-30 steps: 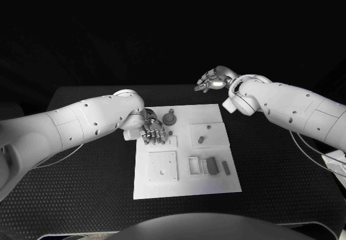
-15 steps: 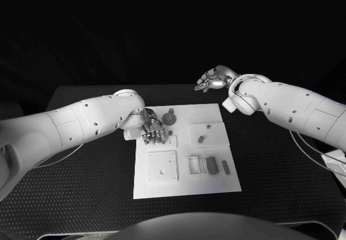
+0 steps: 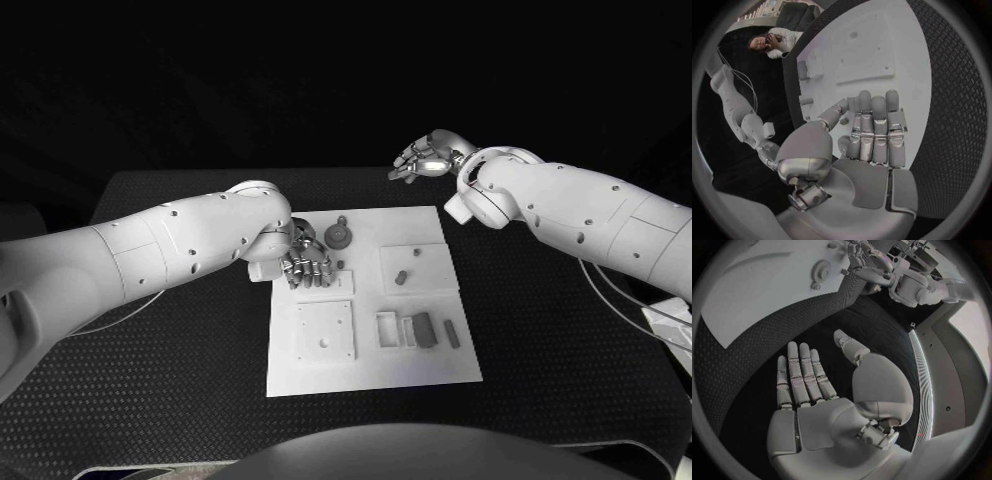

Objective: Assemble the parts on the task board

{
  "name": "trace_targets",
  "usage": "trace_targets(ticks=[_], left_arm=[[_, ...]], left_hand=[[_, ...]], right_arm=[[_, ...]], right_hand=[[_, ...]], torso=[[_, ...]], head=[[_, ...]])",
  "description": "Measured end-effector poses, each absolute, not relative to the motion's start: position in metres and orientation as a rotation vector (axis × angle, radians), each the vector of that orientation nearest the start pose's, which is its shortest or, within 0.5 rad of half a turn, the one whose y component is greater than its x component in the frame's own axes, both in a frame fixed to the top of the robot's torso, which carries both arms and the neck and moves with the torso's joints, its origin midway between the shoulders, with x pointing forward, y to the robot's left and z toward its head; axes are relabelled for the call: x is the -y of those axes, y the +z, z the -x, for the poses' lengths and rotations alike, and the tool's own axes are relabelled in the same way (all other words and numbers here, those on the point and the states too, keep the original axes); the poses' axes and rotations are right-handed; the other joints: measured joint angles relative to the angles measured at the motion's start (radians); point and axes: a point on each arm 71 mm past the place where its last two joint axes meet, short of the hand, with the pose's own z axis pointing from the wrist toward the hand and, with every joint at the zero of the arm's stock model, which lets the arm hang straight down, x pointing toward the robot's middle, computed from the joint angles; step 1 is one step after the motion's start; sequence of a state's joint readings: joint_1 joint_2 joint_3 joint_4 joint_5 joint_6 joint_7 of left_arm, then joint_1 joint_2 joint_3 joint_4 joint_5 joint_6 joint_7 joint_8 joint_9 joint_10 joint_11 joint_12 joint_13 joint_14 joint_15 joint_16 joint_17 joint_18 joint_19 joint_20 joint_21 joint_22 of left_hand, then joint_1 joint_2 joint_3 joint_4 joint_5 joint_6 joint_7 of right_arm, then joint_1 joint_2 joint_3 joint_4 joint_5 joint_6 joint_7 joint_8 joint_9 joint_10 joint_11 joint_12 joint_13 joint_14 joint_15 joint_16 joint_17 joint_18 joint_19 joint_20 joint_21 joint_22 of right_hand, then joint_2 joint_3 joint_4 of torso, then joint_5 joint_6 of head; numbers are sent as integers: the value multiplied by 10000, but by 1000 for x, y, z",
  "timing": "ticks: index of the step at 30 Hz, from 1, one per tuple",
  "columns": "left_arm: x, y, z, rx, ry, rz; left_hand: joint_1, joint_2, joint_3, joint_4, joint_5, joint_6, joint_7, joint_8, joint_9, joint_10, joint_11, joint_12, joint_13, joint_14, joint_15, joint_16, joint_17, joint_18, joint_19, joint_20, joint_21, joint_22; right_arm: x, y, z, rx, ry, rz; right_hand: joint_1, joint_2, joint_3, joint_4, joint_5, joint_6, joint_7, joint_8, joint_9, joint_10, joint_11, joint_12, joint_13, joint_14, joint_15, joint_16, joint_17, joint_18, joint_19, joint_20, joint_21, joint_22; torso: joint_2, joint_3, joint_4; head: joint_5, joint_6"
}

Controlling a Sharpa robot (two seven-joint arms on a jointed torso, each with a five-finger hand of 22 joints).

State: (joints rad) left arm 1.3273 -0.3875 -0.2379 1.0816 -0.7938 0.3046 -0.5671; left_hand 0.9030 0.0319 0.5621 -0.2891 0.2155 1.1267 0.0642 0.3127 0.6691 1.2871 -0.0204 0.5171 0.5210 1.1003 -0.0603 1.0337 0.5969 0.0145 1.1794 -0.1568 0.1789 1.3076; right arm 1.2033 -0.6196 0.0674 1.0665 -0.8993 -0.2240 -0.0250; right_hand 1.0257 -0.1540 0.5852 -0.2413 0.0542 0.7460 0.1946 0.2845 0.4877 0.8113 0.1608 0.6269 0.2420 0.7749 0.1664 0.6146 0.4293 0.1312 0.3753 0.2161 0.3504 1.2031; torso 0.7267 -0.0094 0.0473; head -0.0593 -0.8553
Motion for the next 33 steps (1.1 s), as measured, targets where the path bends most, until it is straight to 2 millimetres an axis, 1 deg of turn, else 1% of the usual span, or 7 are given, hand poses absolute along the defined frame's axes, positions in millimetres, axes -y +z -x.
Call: trace_targets(ticks=[9, 13, 14, 15, 17, 22, 33], left_arm=[[-110, -253, -526, -25795, -3481, 1432], [-110, -253, -526, -25692, -3478, 1501], [-110, -253, -526, -25660, -3476, 1529], [-110, -253, -526, -25640, -3479, 1546], [-110, -253, -526, -25610, -3490, 1570], [-113, -254, -526, -25592, -3461, 1725], [-122, -253, -527, -25547, -3510, 2061]], left_hand=[[0, 0, -12, -12, -119, 1, 0, 39, -10, 22, -16, 0, -1, 40, -37, 44, -1, 0, 38, -37, 39, -1], [27, 27, 17, 17, -721, -87, 88, -40, -31, 23, -16, 0, 15, 40, -38, 43, -41, -1, 15, -61, 39, -1], [45, 45, 3, 31, -1010, -115, 93, -58, -37, 23, -16, 0, 15, 40, -38, 43, -60, -1, 15, -61, 39, -1], [118, 117, -44, 109, -1319, -175, 114, -92, -43, 23, -16, 0, 24, 37, -41, 43, -75, -1, 15, -61, 39, -1], [107, 106, -212, 329, -1587, -335, 157, -179, -57, 23, -16, 0, 26, 1, -77, 43, -93, -2, 15, -61, 39, -2], [-601, -552, -557, 770, -1604, -810, 300, -420, -170, -89, 88, -39, 71, -36, -117, 41, -112, 0, -3, -81, 30, -2], [-1267, -1054, -954, 1013, -1604, -973, 396, -545, -212, -136, 135, -38, 160, -127, -127, 80, -111, 1, -38, -115, -46, -3]], right_arm=[[229, -184, -573, -17147, 8113, -4877], [229, -184, -573, -17146, 8111, -4879], [229, -184, -573, -17146, 8111, -4879], [229, -184, -573, -17146, 8111, -4879], [229, -184, -573, -17147, 8112, -4879], [229, -184, -573, -17146, 8109, -4882], [230, -184, -573, -17142, 8093, -4895]], right_hand=[[0, 0, 0, 0, 0, 0, 0, 0, 1, 38, -38, 0, -20, -1, 1, 0, 0, 0, -24, 24, -38, 12], [0, 0, 0, 0, 0, 0, 0, 0, 1, 38, -38, 0, -20, -1, 1, 0, 1, 0, -37, 36, -38, 15], [0, 0, 0, 0, 0, 0, 0, 0, 1, 38, -38, 0, -20, -1, 1, -14, 1, 0, -37, 36, -38, 22], [0, 0, 0, 0, 0, 0, 0, 0, 1, 38, -38, 0, -20, -1, 1, -40, 1, 0, -37, 36, -38, 22], [0, 0, 0, 0, 0, 0, 0, 0, -8, 38, -38, 0, -32, -1, 1, -40, -1, 0, -37, 36, -38, 22], [0, 0, 0, 0, 0, 0, 0, 0, -9, 38, -38, 0, -32, -1, 1, -40, -8, 0, -37, 36, -38, 29], [0, 0, 0, 0, 0, 0, 0, 0, -9, 37, -38, -39, -54, 0, 0, -40, -8, 0, -37, 36, -38, 33]], torso=[[0, -3, -1], [0, -2, -2], [0, -1, -2], [0, -1, -3], [0, -1, -4], [-1, 0, -5], [-8, 2, -5]], head=[[-5, -8], [-7, -11], [-7, -11], [-7, -11], [-7, -10], [-7, -6], [-28, 10]])
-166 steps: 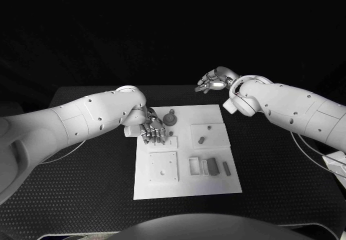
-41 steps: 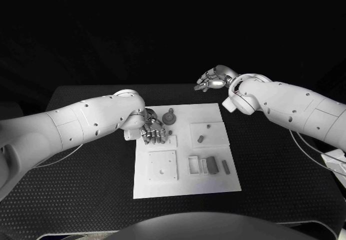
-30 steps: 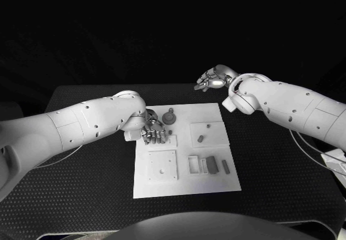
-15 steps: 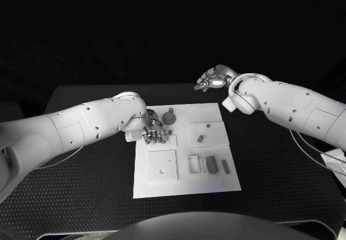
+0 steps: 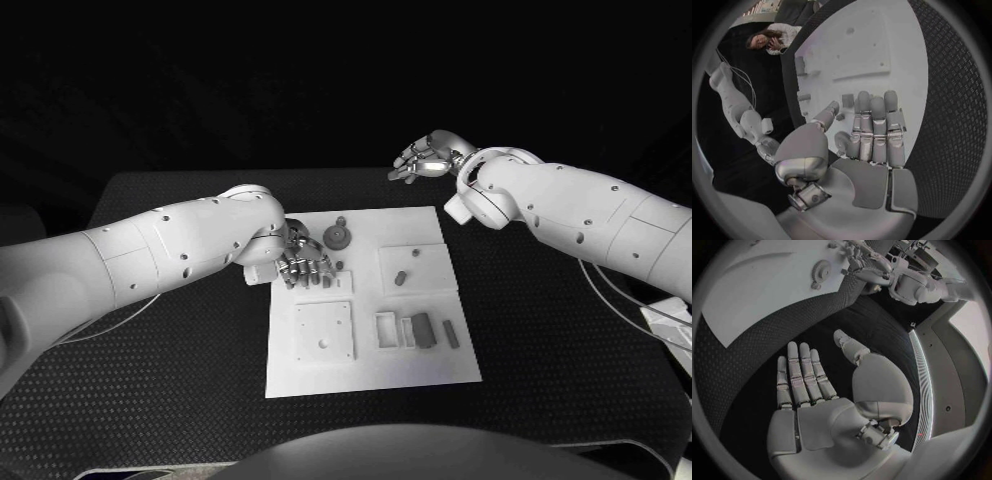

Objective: Assemble the parts on the task board

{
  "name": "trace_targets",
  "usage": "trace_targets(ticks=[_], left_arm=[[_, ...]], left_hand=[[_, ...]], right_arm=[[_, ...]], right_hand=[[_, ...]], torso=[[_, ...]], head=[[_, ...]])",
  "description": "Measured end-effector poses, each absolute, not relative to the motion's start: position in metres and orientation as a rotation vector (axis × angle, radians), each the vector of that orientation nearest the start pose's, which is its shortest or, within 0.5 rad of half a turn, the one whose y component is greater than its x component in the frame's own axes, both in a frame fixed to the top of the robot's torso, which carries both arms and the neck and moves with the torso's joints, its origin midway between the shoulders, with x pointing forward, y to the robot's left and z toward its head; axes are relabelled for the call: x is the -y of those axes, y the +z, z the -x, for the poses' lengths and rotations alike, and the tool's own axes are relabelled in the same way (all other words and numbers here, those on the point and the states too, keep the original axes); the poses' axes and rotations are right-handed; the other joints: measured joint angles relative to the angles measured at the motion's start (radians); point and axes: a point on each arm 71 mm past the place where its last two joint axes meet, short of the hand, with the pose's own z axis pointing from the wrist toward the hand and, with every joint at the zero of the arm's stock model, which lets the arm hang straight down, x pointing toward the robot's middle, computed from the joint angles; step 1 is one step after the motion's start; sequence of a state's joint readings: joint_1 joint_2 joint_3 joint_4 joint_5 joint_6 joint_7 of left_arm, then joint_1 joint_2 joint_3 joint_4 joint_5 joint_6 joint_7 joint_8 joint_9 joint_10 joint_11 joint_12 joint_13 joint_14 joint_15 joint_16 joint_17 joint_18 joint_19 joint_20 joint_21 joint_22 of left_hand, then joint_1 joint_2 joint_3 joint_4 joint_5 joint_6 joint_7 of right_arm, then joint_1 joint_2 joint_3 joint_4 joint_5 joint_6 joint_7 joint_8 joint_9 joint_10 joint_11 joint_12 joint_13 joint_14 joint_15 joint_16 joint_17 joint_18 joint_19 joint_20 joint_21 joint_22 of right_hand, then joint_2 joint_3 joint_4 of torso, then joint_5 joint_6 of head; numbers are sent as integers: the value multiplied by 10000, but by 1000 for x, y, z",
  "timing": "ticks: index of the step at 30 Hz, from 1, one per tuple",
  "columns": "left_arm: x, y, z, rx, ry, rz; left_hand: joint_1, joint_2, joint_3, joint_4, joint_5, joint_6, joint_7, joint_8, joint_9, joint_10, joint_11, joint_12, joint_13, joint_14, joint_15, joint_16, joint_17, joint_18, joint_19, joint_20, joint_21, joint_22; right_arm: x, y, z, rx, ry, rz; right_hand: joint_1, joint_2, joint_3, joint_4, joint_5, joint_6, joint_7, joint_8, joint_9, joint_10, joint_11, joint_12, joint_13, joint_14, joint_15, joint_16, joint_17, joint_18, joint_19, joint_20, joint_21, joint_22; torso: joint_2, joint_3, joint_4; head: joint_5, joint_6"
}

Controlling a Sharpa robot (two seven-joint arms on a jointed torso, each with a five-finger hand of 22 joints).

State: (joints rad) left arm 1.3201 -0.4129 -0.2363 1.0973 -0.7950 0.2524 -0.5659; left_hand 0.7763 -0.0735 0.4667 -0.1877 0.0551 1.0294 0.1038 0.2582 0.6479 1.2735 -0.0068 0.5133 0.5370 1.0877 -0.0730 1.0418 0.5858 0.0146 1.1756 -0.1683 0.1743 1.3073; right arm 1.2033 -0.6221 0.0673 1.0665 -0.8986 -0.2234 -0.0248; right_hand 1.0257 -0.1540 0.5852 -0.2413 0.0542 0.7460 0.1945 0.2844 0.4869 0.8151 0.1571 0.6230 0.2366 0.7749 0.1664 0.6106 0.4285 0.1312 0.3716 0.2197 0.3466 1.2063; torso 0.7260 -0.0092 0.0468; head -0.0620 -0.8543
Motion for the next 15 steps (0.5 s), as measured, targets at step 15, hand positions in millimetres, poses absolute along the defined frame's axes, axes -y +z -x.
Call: trace_targets(ticks=[15], left_arm=[[-141, -230, -525, -25017, -4086, 2679]], left_hand=[[-61, -116, 2, -2, 0, -111, 18, -66, 17, -146, 33, 0, 74, -115, 1, 37, -3, 1, -4, -1, -62, 7]], right_arm=[[233, -184, -574, -17124, 8073, -4969]], right_hand=[[0, 0, -28, 28, 0, 0, 0, 0, -9, 0, 0, 0, -18, 1, -1, 0, 1, 0, -36, -36, 0, 18]], torso=[[-11, -16, 16]], head=[[7, 151]])
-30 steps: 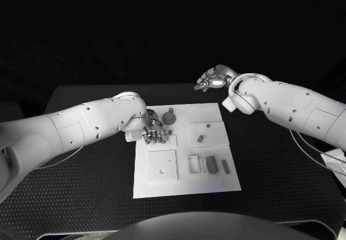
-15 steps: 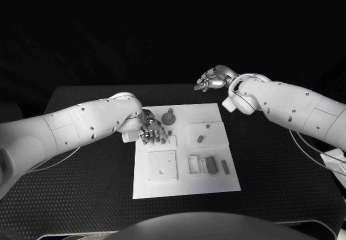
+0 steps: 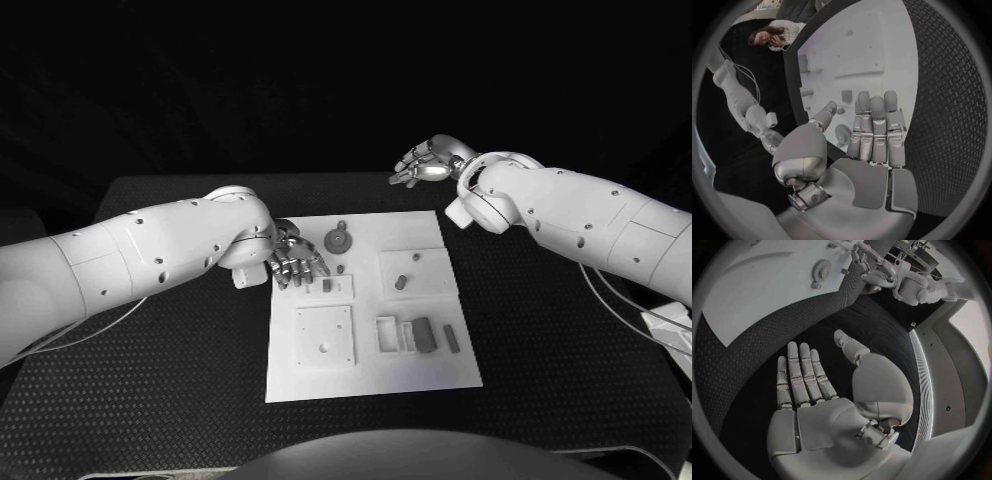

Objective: Assemble the parts on the task board

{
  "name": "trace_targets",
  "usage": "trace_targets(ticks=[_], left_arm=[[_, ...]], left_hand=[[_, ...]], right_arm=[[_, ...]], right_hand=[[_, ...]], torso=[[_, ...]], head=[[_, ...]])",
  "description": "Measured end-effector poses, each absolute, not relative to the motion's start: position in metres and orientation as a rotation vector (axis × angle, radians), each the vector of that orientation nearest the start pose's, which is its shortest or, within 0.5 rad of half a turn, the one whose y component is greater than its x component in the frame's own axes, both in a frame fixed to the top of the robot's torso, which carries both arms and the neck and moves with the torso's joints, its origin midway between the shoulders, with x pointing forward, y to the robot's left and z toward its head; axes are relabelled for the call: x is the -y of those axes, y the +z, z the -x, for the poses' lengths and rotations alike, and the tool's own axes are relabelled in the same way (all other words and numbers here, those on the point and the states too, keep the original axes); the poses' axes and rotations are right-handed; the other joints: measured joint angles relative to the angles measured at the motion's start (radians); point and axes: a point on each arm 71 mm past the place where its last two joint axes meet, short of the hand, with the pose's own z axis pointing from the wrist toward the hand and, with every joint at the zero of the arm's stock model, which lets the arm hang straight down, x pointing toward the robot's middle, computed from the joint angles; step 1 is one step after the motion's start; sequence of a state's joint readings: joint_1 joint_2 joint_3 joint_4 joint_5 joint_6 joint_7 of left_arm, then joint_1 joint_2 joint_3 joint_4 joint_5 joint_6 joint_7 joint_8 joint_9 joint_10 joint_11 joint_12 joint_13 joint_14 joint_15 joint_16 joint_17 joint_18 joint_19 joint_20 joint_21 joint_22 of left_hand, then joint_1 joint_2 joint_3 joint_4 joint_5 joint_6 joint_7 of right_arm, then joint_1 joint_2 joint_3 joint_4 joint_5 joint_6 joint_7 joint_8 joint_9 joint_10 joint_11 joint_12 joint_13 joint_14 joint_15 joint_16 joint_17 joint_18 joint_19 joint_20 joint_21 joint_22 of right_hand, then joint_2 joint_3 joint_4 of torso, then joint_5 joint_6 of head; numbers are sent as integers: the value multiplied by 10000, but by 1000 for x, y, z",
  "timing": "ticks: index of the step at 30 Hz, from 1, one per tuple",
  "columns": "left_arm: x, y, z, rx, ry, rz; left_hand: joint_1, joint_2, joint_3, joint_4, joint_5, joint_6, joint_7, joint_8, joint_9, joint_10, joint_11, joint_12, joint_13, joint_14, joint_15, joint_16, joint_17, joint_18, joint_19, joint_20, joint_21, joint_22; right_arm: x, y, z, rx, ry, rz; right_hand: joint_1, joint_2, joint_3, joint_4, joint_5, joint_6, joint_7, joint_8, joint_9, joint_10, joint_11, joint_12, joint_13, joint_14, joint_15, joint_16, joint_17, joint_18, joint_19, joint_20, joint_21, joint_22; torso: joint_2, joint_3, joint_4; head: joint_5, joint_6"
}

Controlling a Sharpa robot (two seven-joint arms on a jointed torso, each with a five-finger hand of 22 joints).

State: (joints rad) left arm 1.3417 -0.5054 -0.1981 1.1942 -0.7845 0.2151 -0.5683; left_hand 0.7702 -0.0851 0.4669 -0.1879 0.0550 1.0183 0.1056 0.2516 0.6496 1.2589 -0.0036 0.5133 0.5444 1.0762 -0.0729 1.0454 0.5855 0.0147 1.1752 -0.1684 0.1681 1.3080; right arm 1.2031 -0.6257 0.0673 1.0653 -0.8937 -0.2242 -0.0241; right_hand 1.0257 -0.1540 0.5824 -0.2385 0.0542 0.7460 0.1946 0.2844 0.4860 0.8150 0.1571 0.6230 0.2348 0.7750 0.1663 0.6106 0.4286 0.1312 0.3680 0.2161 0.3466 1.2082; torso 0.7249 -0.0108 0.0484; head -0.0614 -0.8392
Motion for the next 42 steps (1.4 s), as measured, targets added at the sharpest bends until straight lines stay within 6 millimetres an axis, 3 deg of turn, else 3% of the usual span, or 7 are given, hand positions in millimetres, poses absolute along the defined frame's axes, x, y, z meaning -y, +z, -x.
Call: trace_targets(ticks=[2, 6, 13, 22, 26, 33, 42], left_arm=[[-148, -218, -527, -24910, -4388, 3006], [-171, -201, -533, -24626, -4780, 3914], [-209, -188, -543, -23267, -5094, 5538], [-226, -181, -561, -21406, -4655, 6050], [-225, -180, -569, -21060, -4255, 5678], [-215, -191, -578, -21072, -3662, 5130], [-201, -209, -583, -21710, -2886, 4274]], left_hand=[[418, 181, 136, -273, 0, -128, 62, -1, 0, -300, 79, -125, -11, -282, 73, -80, -62, -1, -286, 58, -146, 0], [853, 569, 182, -819, 0, -544, 281, 0, -15, -980, 379, -511, -168, -919, 490, -505, -249, -1, -929, 434, -572, -1], [1327, 641, 289, -953, 0, -812, 221, 145, -85, -1435, 606, -900, -440, -1248, 718, -929, -560, 1, -1233, 668, -944, -210], [740, 56, 202, -224, -1, -716, 319, 68, -267, -1332, 623, -1155, -824, -898, 621, -1017, -731, 2, -972, 629, -976, -470], [732, -145, 249, -165, 0, -752, 355, 68, -301, -1332, 623, -1203, -870, -862, 657, -1017, -752, 2, -956, 612, -976, -512], [555, -256, 268, 224, -1, -752, 354, 118, -314, -1205, 571, -1203, -905, -793, 587, -1017, -763, 1, -865, 594, -976, -551], [-124, -97, 32, 775, -1, -752, 354, 118, -365, -1206, 571, -1203, -965, -793, 588, -1016, -775, 2, -866, 594, -976, -595]], right_arm=[[234, -184, -574, -17117, 8061, -4990], [240, -184, -573, -17092, 7986, -5059], [244, -185, -574, -17062, 7921, -5138], [244, -185, -574, -17038, 7913, -5175], [243, -185, -574, -17039, 7941, -5167], [242, -185, -575, -17036, 7955, -5168], [240, -186, -575, -17053, 7987, -5161]], right_hand=[[0, 0, 0, 0, 0, 0, 0, 0, 0, 0, 0, 0, -4, 0, 0, 0, 0, 0, 0, 0, 0, 0], [0, 0, 0, 0, 0, 0, 0, 0, 0, 36, 36, 0, -4, 0, 0, 0, 0, 0, 0, 0, 0, -1], [0, 0, 0, -1, 0, 0, 0, 0, 0, 36, 36, 0, -12, 1, -1, 0, 1, 0, 0, 0, 0, 10], [0, 0, 0, 0, 0, 0, 0, 0, 1, 36, 36, 0, -24, 1, -1, 0, 1, 0, 0, 0, -39, 20], [0, 0, 1, -1, 0, 0, 0, 0, 1, 36, 36, 0, -34, 2, -2, 0, 1, 1, 0, 0, -39, 19], [0, 0, 1, -1, 0, 0, 0, 0, 1, 36, 37, 0, -34, 2, -2, 0, 1, 0, 0, 0, -39, 28], [0, 0, 1, -1, 0, 0, 0, 0, -7, 36, 36, 0, -43, 2, -2, 0, 1, 0, 0, 0, -39, 28]], torso=[[-3, -3, 2], [-7, -4, 8], [-7, -8, 23], [-1, -22, 35], [6, -23, 29], [24, -14, 12], [35, -1, -16]], head=[[5, 50], [8, 186], [13, 436], [80, 622], [174, 675], [248, 687], [263, 644]])
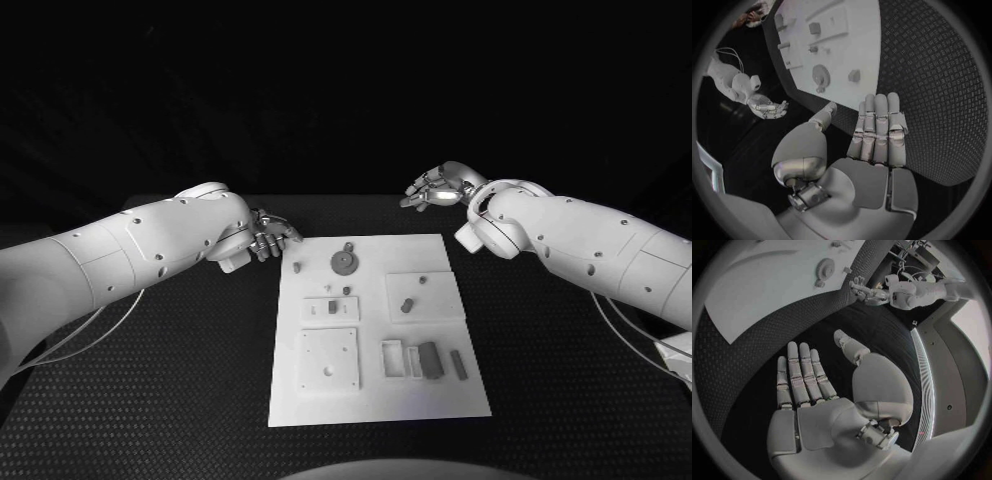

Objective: Assemble the parts on the task board

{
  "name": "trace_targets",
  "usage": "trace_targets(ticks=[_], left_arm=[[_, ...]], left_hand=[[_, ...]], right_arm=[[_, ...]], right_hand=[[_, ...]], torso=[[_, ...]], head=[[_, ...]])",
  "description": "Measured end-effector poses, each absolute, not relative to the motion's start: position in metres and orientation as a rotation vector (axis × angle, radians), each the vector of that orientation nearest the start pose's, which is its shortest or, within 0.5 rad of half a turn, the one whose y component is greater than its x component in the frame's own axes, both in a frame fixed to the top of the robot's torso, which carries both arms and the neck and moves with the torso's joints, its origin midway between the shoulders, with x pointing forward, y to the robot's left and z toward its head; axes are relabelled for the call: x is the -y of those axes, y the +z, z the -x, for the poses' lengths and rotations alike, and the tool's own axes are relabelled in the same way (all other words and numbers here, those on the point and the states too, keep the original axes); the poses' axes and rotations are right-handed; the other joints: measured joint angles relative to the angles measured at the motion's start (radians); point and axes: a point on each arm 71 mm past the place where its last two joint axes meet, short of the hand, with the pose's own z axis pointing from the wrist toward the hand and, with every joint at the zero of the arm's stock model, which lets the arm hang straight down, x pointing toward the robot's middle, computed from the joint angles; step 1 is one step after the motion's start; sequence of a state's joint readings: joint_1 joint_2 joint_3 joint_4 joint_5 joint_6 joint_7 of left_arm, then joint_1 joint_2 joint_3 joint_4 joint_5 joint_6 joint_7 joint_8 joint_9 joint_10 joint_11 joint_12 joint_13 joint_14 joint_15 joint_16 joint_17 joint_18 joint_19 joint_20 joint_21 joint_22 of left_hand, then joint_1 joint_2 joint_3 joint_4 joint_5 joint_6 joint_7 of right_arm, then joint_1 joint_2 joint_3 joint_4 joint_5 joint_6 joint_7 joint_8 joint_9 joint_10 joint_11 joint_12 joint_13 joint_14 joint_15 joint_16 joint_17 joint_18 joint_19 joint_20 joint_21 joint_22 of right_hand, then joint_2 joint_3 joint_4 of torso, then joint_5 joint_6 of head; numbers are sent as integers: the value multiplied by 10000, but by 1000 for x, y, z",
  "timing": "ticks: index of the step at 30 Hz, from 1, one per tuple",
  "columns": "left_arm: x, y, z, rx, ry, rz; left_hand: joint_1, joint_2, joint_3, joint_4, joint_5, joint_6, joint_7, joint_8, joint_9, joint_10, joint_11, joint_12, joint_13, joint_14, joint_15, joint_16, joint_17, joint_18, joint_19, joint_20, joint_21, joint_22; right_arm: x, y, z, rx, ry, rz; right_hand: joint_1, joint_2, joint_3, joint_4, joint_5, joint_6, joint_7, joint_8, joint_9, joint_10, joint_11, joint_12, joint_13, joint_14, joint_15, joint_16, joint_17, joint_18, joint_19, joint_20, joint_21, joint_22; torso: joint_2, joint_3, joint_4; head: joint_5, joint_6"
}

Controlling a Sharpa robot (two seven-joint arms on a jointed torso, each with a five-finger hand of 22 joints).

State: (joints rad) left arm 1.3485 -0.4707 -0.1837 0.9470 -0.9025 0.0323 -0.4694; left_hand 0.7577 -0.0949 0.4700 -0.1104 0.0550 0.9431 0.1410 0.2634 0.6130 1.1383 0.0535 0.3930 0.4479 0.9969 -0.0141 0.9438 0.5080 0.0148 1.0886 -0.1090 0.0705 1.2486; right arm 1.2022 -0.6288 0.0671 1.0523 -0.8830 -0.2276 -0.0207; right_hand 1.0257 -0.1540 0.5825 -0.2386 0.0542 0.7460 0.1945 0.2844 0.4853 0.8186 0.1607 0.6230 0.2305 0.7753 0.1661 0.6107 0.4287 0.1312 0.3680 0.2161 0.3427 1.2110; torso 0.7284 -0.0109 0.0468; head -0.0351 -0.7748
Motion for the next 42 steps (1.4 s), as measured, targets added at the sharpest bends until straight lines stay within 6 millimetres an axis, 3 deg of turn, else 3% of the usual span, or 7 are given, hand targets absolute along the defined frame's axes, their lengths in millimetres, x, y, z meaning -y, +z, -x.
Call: trace_targets(ticks=[4, 16, 23, 26, 42], left_arm=[[-199, -216, -582, -22011, -2544, 3915], [-188, -227, -578, -22613, -2170, 3072], [-187, -231, -576, -22884, -2085, 2839], [-187, -232, -576, -22947, -2043, 2788], [-183, -233, -575, -23047, -2112, 2666]], left_hand=[[-186, 81, -71, 170, 0, 0, 0, 0, -31, 0, 0, -37, -27, 0, 0, 0, -2, 0, 0, 0, 0, -19], [-168, 207, -66, 171, 0, -1, -1, 0, -48, 0, 0, -74, -37, -1, 0, 0, -11, -1, -1, 1, 0, -22], [265, 639, -26, -375, 121, 55, -56, 124, -78, 73, -33, -74, -37, -1, 0, 11, -4, 0, -1, 1, 0, 41], [332, 785, -7, -698, 531, 55, -56, 124, -113, 90, -19, -28, -50, -1, 0, 47, -2, 0, -1, 1, 0, 63], [514, 1071, 124, -1207, 609, 196, -126, 223, -154, 194, -55, 12, -65, 55, -56, 118, -2, 0, 89, -89, 0, 115]], right_arm=[[239, -186, -575, -17062, 8002, -5158], [238, -187, -574, -17083, 8024, -5157], [237, -188, -574, -17090, 8030, -5159], [237, -188, -574, -17091, 8030, -5160], [237, -188, -574, -17096, 8033, -5162]], right_hand=[[0, 0, 0, 0, 0, 0, 0, 0, 0, 0, 0, 0, 0, 0, 0, 0, 0, 0, 0, 0, 0, 10], [0, 0, 0, 0, 0, 0, 0, 0, 1, 0, 0, 0, -18, 0, 0, 0, 0, 1, 0, 0, 0, 9], [0, 0, 0, 0, 0, 0, 0, 0, 1, 0, 0, 0, -24, 1, 0, 0, 0, 0, 0, 0, 0, 19], [0, 0, 0, 0, 0, 0, 0, 0, 1, 0, 0, 0, -29, 1, -1, 0, 0, 0, 0, 0, 0, 19], [0, 0, 0, 0, 0, 0, 0, 0, -8, 0, 0, 0, -42, 1, 0, 0, 1, 0, 0, 0, 0, 28]], torso=[[1, 4, -6], [-18, -6, 10], [-24, -4, 15], [-24, 0, 15], [-14, 7, 12]], head=[[-12, -8], [-66, -27], [-68, -40], [-64, -43], [-72, -76]])
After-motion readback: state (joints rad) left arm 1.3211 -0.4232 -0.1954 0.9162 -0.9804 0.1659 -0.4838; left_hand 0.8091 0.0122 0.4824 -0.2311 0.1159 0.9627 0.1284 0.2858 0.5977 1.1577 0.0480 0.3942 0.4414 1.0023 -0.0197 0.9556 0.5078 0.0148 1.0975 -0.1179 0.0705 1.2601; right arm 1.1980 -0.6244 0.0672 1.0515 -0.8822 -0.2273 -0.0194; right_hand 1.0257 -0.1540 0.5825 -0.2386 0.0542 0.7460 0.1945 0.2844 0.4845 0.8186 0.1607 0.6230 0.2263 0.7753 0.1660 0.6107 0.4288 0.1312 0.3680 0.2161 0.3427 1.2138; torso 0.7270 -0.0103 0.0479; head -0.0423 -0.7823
